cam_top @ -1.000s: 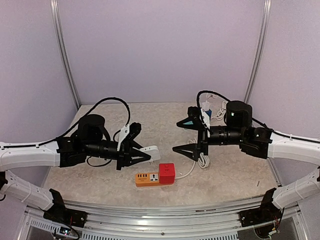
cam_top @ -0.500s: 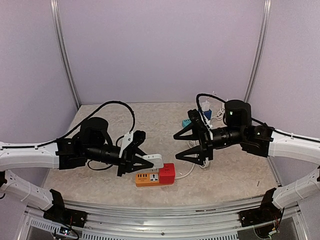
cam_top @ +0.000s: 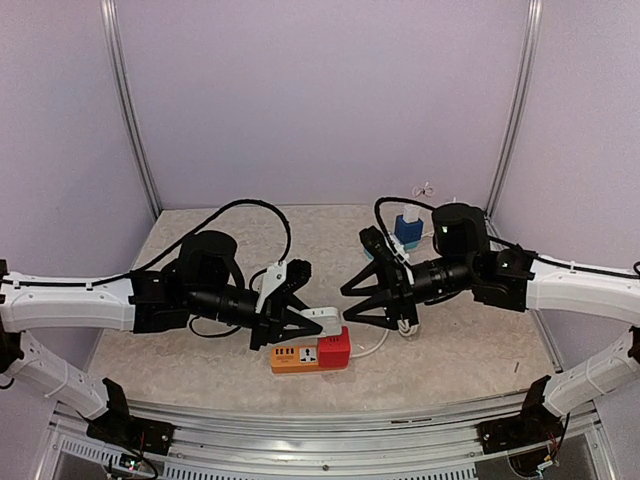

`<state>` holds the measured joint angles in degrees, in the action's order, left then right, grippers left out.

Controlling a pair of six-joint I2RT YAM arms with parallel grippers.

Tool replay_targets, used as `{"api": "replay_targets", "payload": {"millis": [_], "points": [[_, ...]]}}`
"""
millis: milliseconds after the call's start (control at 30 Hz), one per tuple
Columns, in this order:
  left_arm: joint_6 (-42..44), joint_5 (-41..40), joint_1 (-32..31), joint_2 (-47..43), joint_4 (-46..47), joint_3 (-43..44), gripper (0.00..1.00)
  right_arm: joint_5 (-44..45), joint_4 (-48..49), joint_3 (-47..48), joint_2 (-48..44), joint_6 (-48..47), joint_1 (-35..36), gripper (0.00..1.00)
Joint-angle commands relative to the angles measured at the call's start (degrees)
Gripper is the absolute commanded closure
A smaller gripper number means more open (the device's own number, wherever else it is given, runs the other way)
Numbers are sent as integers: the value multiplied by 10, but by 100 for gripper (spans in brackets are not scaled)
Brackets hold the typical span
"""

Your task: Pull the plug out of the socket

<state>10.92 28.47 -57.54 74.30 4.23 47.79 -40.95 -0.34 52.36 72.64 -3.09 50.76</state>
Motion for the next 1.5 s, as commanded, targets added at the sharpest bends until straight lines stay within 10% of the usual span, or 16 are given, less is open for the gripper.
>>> {"api": "replay_targets", "payload": {"millis": [0, 933, 1233, 1467], "points": [[0, 5, -5, 18, 6, 22, 93, 6, -22, 12, 21, -8, 19, 45], [0, 4, -5, 25, 10, 28, 85, 24, -30, 23, 45, -10, 37, 90], [7, -102, -10, -16, 71, -23, 4, 46, 2, 16, 21, 43, 37, 100], [9, -223, -17, -103, 130, -80, 1, 116, 45, 9, -17, 100, 37, 100]]}}
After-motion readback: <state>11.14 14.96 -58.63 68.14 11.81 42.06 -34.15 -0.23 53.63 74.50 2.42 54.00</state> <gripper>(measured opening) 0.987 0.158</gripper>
